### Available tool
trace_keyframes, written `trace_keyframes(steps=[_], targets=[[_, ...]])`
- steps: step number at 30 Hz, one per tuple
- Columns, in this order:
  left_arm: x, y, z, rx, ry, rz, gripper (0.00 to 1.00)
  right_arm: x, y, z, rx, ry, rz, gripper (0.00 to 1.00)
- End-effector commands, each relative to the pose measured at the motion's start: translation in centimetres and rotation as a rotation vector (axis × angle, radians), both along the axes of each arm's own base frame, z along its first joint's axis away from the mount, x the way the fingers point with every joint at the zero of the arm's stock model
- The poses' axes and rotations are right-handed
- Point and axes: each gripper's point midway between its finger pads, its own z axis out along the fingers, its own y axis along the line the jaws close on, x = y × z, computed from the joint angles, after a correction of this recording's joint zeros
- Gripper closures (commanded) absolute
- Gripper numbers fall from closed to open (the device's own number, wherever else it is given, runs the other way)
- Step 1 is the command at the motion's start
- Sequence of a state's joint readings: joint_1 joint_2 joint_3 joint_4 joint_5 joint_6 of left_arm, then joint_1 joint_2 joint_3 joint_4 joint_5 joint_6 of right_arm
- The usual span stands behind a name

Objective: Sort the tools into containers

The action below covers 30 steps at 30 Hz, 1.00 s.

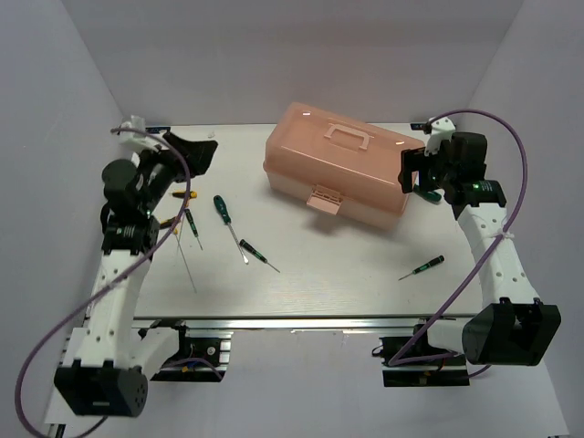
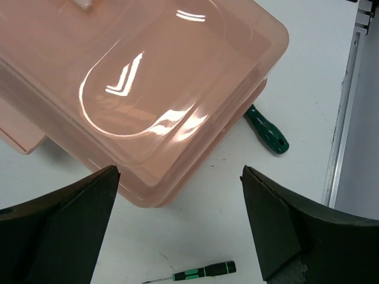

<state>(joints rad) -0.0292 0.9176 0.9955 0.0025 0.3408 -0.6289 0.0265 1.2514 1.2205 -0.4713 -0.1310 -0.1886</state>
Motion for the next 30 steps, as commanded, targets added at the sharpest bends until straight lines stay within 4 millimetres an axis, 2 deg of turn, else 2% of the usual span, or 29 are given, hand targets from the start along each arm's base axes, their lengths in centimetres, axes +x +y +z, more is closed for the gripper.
trace_keyframes(steps=[1, 2, 4, 5, 7, 8, 9, 10, 11, 12, 13, 15, 16, 17, 18, 19, 20, 21, 22, 23, 24, 25, 26, 27, 28, 29, 30], targets=[[1.7, -1.9, -1.0, 0.002, 0.102, -0.087, 0.02, -0.1, 1.1, 2.7, 0.003, -0.069, 0.089, 0.11], [1.7, -3.3, -0.8, 0.005, 0.107, -0.127, 0.02, -0.3, 1.6, 2.9, 0.001, -0.079, 0.131, 0.11], [2.6, -5.1, -1.6, 0.007, 0.153, -0.164, 0.03, -1.1, 3.2, 3.3, -0.030, -0.124, 0.284, 0.11], [2.3, -7.0, -0.6, -0.004, 0.146, -0.203, 0.07, -1.6, 3.8, 3.5, -0.039, -0.135, 0.346, 0.11], [3.2, -9.4, -1.5, -0.013, 0.188, -0.241, 0.15, -2.0, 4.9, 3.9, -0.044, -0.150, 0.395, 0.11], [2.8, -11.5, -0.8, -0.032, 0.189, -0.270, 0.20, -1.9, 5.1, 4.5, -0.052, -0.160, 0.388, 0.11], [3.0, -12.7, -0.8, -0.039, 0.198, -0.284, 0.28, -1.9, 5.2, 4.7, -0.070, -0.160, 0.389, 0.11], [3.7, -14.1, -1.8, -0.039, 0.234, -0.292, 0.32, -2.1, 5.7, 4.2, -0.090, -0.135, 0.415, 0.11], [3.3, -16.0, -0.9, -0.060, 0.236, -0.316, 0.35, -2.1, 5.8, 4.4, -0.100, -0.133, 0.416, 0.11], [4.0, -16.3, -1.0, -0.074, 0.249, -0.279, 0.46, -2.1, 6.0, 5.2, -0.103, -0.143, 0.424, 0.11], [4.6, -17.6, -2.0, -0.087, 0.287, -0.275, 0.54, -2.5, 6.3, 4.7, -0.100, -0.105, 0.451, 0.11], [5.9, -17.9, -1.7, -0.166, 0.321, -0.224, 0.61, -2.6, 6.8, 5.8, -0.081, -0.121, 0.474, 0.11], [6.9, -18.3, -2.7, -0.186, 0.348, -0.202, 0.64, -2.6, 6.9, 6.1, -0.070, -0.126, 0.469, 0.11], [7.3, -19.0, -3.0, -0.232, 0.382, -0.189, 0.65, -2.0, 7.0, 7.0, -0.007, -0.145, 0.410, 0.11], [8.0, -19.2, -2.4, -0.261, 0.384, -0.172, 0.65, -1.9, 7.2, 7.0, 0.016, -0.146, 0.397, 0.11], [8.7, -19.6, -2.8, -0.280, 0.404, -0.139, 0.64, -1.8, 7.4, 7.2, 0.039, -0.153, 0.391, 0.21], [10.0, -20.8, -4.6, -0.287, 0.451, -0.129, 0.63, -1.5, 7.5, 7.4, 0.062, -0.158, 0.374, 0.26], [10.6, -21.6, -5.1, -0.286, 0.466, -0.123, 0.62, -0.8, 7.4, 8.0, 0.109, -0.167, 0.318, 0.32], [11.5, -23.5, -3.8, -0.298, 0.467, -0.122, 0.53, 0.2, 7.4, 8.5, 0.135, -0.173, 0.287, 0.54], [12.3, -24.1, -5.9, -0.281, 0.500, -0.112, 0.53, 0.2, 7.4, 8.5, 0.135, -0.173, 0.287, 0.54], [12.8, -24.9, -6.2, -0.282, 0.508, -0.113, 0.50, 0.8, 7.1, 9.0, 0.160, -0.181, 0.244, 0.59], [13.1, -26.1, -4.6, -0.308, 0.494, -0.126, 0.47, 1.3, 7.0, 9.4, 0.171, -0.189, 0.221, 0.71], [13.5, -26.9, -4.9, -0.312, 0.497, -0.131, 0.45, 1.8, 6.8, 9.6, 0.180, -0.198, 0.203, 0.72], [14.4, -28.0, -6.4, -0.308, 0.514, -0.131, 0.45, 2.4, 6.7, 10.2, 0.187, -0.228, 0.184, 0.71], [14.4, -29.1, -5.3, -0.332, 0.496, -0.144, 0.45, 2.9, 6.6, 10.0, 0.207, -0.223, 0.165, 0.60], [14.9, -29.7, -5.4, -0.351, 0.493, -0.137, 0.45, 3.3, 6.6, 10.2, 0.213, -0.233, 0.155, 0.55], [15.6, -30.6, -6.9, -0.344, 0.508, -0.135, 0.45, 3.6, 6.5, 10.3, 0.218, -0.237, 0.147, 0.52]])
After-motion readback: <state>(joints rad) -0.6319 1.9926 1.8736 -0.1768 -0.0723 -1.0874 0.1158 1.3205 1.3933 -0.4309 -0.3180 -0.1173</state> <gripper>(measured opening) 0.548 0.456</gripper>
